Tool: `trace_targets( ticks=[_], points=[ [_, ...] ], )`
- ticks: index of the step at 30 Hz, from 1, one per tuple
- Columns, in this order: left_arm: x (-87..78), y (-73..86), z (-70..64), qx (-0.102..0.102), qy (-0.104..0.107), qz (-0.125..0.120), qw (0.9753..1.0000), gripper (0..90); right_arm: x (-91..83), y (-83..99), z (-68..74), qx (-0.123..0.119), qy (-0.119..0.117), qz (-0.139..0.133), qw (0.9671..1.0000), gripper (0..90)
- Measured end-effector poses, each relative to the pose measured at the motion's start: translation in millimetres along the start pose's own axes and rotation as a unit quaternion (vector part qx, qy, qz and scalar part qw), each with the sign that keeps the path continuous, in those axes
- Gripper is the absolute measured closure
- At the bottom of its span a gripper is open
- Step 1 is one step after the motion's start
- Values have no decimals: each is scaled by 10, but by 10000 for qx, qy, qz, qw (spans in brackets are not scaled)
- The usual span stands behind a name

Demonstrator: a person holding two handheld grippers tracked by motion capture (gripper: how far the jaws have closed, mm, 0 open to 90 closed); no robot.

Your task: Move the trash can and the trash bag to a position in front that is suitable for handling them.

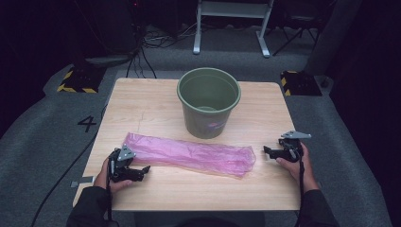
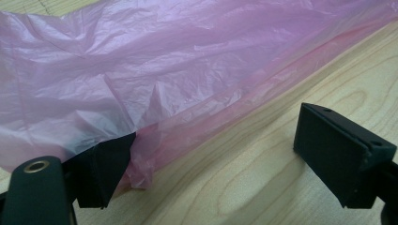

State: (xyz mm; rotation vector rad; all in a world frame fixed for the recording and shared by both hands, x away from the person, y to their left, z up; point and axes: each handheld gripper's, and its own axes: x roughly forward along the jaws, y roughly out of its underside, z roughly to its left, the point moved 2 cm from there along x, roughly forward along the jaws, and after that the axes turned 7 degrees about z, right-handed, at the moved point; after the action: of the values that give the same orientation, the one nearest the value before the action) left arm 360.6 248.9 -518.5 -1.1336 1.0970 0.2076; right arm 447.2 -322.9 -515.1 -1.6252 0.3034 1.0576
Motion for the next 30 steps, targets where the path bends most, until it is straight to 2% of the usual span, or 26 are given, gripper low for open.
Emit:
trace_targets(
  ticks=[2, 4, 5, 11, 22, 28, 29, 30],
  points=[
    [0, -1, 0, 6, 0, 3, 10000, 135, -15, -16, 25, -105, -153, -89, 9998, 197],
    [0, -1, 0, 4, 0, 2, 10000, 135, -25, -23, 43, -148, -140, -112, 9997, 200],
    [0, -1, 0, 4, 1, 2, 10000, 135, -40, -35, 75, -233, -217, -164, 9994, 214],
    [0, -1, 0, 1, -2, 4, 10000, 135, -54, -62, 178, -521, -219, -113, 9983, 236],
    [-2, 0, -8, -26, -32, 9, 10000, 135, -103, -107, 269, -666, -387, -339, 9964, 232],
    [0, 0, -8, -36, -31, 3, 10000, 134, -160, -149, 391, -859, -590, -485, 9934, 231],
    [0, 0, -9, -48, -29, 1, 10000, 134, -174, -169, 465, -992, -653, -494, 9917, 240],
    [0, 0, -9, -48, -29, 1, 10000, 134, -174, -169, 465, -992, -653, -494, 9917, 240]
  ],
)
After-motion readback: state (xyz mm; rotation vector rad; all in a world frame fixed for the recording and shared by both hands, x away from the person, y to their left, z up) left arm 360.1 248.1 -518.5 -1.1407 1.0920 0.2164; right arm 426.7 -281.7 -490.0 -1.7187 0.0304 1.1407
